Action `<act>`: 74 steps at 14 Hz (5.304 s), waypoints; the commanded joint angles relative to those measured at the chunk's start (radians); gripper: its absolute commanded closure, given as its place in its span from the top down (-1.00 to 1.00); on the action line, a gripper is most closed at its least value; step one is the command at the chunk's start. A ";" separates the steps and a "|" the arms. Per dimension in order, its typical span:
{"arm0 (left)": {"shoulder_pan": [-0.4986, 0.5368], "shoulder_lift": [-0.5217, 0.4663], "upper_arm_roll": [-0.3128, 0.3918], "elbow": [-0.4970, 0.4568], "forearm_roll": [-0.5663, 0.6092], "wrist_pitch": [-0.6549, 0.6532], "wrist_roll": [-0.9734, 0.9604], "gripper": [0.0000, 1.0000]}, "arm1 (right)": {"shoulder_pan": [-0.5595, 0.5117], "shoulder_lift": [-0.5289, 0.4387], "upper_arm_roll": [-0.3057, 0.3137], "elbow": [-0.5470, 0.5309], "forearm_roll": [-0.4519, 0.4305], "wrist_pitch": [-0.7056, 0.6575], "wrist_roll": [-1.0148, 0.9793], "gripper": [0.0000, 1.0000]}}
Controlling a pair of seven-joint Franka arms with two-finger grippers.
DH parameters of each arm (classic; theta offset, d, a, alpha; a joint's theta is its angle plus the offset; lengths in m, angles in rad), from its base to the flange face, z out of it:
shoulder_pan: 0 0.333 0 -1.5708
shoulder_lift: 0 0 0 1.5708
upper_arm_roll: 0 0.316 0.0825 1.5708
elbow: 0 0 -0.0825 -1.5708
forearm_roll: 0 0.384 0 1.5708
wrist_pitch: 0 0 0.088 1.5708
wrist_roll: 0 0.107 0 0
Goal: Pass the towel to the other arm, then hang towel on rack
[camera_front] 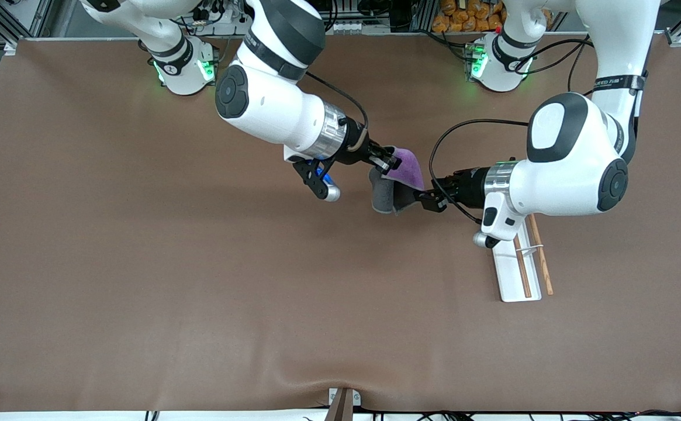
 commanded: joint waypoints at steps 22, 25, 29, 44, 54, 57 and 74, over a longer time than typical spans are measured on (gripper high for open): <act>0.049 -0.037 0.016 0.074 0.031 -0.122 -0.014 -1.00 | -0.004 0.010 -0.011 0.033 -0.010 -0.051 0.022 0.99; 0.071 -0.062 0.013 0.094 0.144 -0.184 0.070 -1.00 | -0.001 0.010 -0.010 0.033 -0.108 -0.055 0.022 1.00; 0.104 -0.100 0.015 0.096 0.270 -0.236 0.228 -1.00 | -0.010 0.009 -0.013 0.031 -0.138 -0.110 0.020 1.00; 0.152 -0.016 0.015 0.125 0.434 -0.066 0.663 -1.00 | -0.271 -0.013 -0.013 0.027 -0.316 -0.475 -0.250 1.00; 0.414 0.071 0.013 0.114 0.437 -0.037 0.931 -1.00 | -0.439 -0.085 -0.015 0.018 -0.500 -0.642 -0.581 1.00; 0.451 0.090 0.015 0.113 0.436 -0.037 0.957 -1.00 | -0.475 -0.109 -0.030 0.018 -0.564 -0.706 -0.722 1.00; 0.582 0.052 0.015 0.117 0.440 -0.069 1.200 1.00 | -0.512 -0.384 -0.246 -0.132 -0.564 -0.705 -1.158 1.00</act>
